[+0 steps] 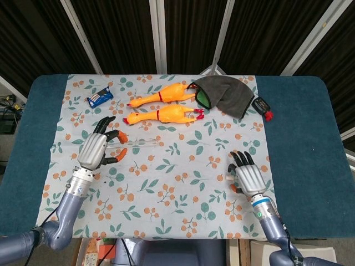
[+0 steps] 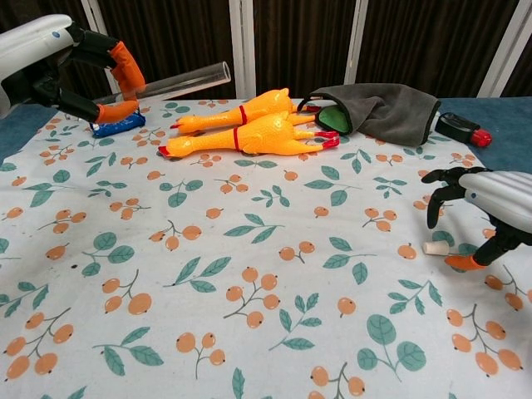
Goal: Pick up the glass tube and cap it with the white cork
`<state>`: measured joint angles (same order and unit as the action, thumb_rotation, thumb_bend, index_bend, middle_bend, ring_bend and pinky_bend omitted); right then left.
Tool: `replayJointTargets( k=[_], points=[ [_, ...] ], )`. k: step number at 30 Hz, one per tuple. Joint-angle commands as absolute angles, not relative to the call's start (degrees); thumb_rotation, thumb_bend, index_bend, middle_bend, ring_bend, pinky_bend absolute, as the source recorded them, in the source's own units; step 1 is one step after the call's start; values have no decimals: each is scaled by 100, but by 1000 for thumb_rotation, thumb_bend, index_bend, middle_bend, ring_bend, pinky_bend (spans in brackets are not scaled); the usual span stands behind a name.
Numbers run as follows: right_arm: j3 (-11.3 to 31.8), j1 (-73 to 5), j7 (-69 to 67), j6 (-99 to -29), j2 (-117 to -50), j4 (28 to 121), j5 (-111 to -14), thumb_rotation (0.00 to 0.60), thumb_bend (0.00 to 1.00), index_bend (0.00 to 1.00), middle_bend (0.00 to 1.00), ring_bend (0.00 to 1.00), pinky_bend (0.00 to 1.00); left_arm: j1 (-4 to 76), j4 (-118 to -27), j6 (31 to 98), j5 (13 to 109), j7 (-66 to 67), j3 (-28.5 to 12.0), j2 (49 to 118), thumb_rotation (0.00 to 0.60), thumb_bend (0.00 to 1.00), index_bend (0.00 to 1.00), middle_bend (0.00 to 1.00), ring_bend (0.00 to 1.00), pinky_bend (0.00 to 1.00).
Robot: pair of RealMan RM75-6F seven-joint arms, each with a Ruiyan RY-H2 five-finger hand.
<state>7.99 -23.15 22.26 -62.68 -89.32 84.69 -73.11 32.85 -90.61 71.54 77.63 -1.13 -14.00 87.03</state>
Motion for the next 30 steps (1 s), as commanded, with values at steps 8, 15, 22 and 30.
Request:
replayJointTargets(
  k=[8, 15, 22, 30],
  points=[
    [764, -2381, 2172, -6251, -9040, 8265, -7166, 600, 288, 482, 112, 0, 0, 3311, -9028, 7165, 7792, -117, -1383, 8748, 600, 600, 670, 543, 82, 0],
    [769, -2439, 2114, -6226, -9119, 8146, -7104, 600, 323, 489, 112, 0, 0, 3344, -8995, 7151, 7759, -97, -1419, 8767, 600, 599, 670, 543, 82, 0],
    [742, -2468, 2086, -6214, -9168, 8063, -7045, 600, 350, 496, 112, 0, 0, 3375, -8959, 7137, 7728, -77, -1432, 8814, 600, 600, 670, 542, 82, 0],
    [738, -2495, 2087, -6200, -9168, 8003, -6979, 600, 354, 500, 112, 0, 0, 3384, -8937, 7138, 7740, -86, -1418, 8829, 600, 599, 670, 543, 82, 0]
  ],
)
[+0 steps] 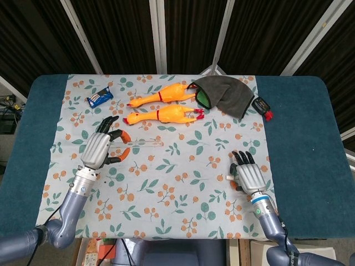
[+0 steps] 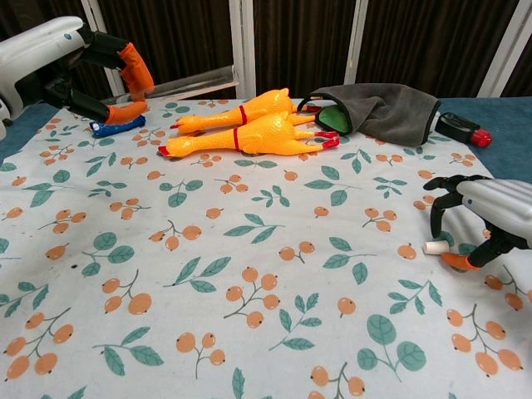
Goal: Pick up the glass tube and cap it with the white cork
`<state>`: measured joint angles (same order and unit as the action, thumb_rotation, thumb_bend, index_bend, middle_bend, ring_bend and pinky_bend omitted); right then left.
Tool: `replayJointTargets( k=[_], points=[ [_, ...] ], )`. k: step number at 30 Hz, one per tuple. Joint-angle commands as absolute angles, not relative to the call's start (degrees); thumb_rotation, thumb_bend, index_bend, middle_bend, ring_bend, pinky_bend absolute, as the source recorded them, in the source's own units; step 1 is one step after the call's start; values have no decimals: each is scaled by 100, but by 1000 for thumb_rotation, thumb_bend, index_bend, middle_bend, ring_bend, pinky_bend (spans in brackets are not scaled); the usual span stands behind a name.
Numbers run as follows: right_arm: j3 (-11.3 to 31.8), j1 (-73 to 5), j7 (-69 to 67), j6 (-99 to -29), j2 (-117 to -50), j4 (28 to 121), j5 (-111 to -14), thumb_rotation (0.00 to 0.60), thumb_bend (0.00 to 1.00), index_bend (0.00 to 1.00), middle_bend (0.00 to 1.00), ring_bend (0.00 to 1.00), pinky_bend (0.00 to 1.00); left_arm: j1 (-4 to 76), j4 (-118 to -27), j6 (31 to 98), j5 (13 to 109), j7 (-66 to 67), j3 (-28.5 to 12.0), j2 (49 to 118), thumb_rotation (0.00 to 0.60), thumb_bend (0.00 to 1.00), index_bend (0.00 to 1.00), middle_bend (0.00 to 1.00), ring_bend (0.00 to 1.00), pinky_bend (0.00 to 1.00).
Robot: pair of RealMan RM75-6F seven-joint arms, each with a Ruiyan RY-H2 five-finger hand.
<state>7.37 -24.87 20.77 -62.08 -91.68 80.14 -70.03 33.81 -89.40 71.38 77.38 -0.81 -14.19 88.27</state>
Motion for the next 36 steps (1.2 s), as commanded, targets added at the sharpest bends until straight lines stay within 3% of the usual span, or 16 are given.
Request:
replayJointTargets(
  k=[1, 14, 24, 36],
  points=[
    [729, -2493, 2096, -6189, -9165, 7989, -6958, 600, 354, 501, 112, 0, 0, 3386, -8939, 7143, 7743, -90, -1421, 8834, 600, 599, 670, 542, 82, 0],
    [681, -2497, 2041, -6236, -9190, 7948, -6964, 600, 407, 596, 142, 6, 0, 3410, -8919, 7126, 7737, -86, -1412, 8869, 600, 599, 670, 543, 82, 0],
    [824, -2589, 1971, -6363, -9052, 8099, -7087, 600, 417, 610, 146, 10, 0, 3472, -8864, 7098, 7746, -159, -1444, 8968, 600, 608, 670, 545, 82, 0],
    [1392, -2888, 1954, -6396, -8525, 8332, -6949, 600, 417, 609, 146, 13, 0, 3920, -7746, 6929, 7695, -1198, -1748, 10041, 600, 608, 673, 550, 82, 0]
  ],
)
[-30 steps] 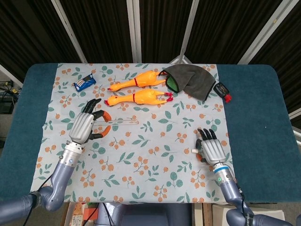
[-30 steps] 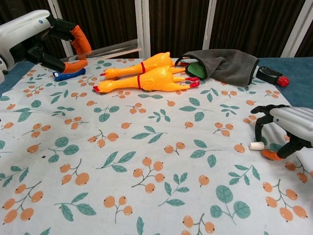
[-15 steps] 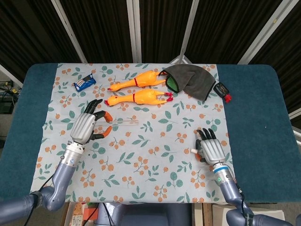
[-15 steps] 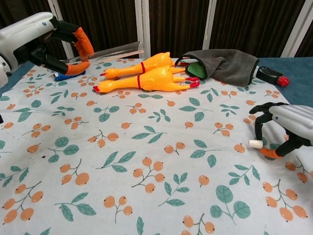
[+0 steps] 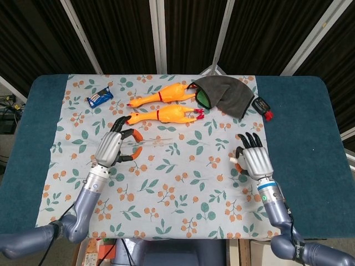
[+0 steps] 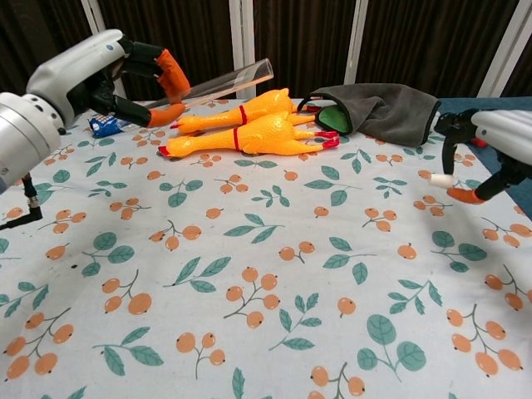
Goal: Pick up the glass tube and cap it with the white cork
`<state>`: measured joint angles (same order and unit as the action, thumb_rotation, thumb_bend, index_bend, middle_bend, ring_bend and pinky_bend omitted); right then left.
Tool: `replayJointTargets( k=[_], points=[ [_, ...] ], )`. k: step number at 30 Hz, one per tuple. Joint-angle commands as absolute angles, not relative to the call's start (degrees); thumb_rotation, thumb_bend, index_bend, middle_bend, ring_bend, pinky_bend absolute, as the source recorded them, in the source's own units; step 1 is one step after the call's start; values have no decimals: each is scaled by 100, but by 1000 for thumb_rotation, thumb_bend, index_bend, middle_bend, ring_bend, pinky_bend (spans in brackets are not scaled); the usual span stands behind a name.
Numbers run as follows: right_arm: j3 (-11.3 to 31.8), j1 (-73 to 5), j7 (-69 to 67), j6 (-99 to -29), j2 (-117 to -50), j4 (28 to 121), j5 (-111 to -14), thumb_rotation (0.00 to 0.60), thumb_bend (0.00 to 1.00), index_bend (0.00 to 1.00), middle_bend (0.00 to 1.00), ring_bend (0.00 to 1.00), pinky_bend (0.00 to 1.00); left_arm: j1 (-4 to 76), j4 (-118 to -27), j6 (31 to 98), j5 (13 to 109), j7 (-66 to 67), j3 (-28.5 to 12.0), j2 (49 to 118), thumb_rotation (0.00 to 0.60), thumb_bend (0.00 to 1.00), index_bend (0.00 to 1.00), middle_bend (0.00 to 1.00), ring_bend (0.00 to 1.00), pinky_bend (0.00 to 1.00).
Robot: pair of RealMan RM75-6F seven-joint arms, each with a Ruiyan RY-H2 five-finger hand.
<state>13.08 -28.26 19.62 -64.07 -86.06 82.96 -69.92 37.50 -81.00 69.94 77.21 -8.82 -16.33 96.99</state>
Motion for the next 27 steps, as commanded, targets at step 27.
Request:
replayJointTargets(
  k=[27],
  points=[
    [1597, -3790, 1577, -7061, -8359, 7443, -8479, 600, 416, 614, 150, 17, 0, 4381, -5907, 6898, 7736, -2285, -1916, 11237, 600, 607, 674, 563, 94, 0]
  ],
)
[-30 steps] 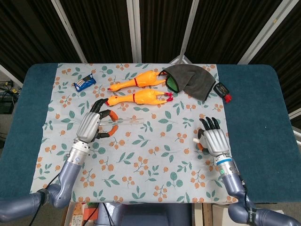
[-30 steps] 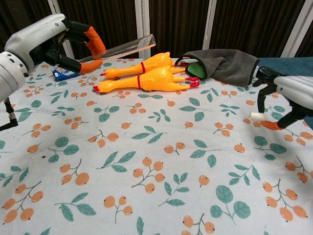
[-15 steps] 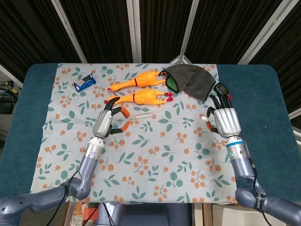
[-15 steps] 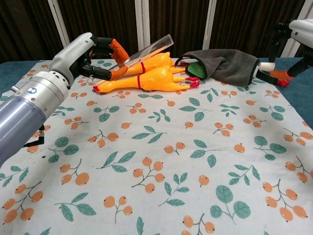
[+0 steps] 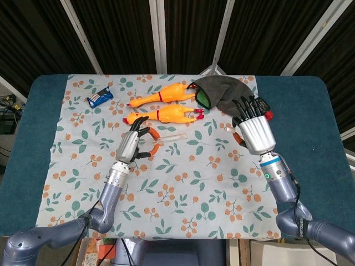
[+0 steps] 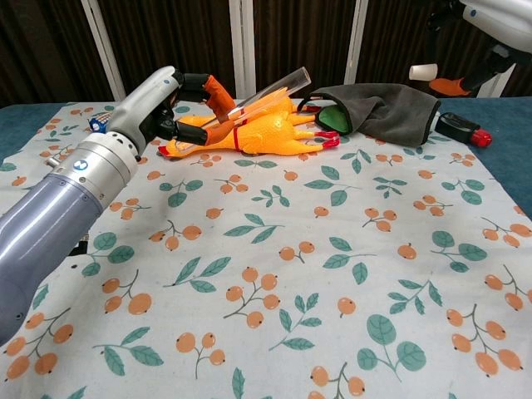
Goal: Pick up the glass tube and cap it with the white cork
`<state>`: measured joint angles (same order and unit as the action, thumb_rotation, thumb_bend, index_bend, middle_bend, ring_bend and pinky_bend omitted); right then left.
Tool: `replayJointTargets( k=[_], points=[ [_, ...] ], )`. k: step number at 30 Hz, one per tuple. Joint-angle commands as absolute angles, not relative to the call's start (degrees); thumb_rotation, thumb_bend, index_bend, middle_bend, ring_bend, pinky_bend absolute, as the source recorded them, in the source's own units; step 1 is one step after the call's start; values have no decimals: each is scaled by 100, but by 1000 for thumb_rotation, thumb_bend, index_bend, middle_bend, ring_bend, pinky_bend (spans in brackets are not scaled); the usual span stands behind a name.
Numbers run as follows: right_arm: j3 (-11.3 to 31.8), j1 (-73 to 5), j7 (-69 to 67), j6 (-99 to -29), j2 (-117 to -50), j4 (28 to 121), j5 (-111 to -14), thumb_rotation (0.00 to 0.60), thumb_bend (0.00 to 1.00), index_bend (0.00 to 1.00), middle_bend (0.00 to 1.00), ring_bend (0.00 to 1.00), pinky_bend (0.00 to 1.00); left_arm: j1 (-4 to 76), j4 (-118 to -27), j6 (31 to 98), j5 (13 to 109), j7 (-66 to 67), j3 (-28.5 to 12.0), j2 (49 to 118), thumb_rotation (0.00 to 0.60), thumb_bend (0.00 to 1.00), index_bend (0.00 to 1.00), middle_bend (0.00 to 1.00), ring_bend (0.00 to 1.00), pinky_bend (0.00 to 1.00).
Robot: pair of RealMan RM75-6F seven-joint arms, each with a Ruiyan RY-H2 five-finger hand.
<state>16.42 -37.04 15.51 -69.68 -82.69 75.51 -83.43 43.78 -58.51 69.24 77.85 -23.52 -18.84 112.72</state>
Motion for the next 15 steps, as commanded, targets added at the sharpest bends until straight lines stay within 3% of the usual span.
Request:
replayJointTargets(
  k=[1, 15],
  points=[
    [1585, -3818, 1589, -7085, -8382, 7406, -8532, 600, 416, 614, 150, 17, 0, 4379, -5928, 6891, 7717, -2260, -1927, 11225, 600, 607, 674, 563, 94, 0],
    [1463, -4317, 1597, -7289, -8612, 6989, -9208, 600, 416, 616, 150, 18, 0, 4381, -6201, 6658, 7399, -1883, -2047, 11057, 600, 605, 673, 563, 94, 0]
  ],
)
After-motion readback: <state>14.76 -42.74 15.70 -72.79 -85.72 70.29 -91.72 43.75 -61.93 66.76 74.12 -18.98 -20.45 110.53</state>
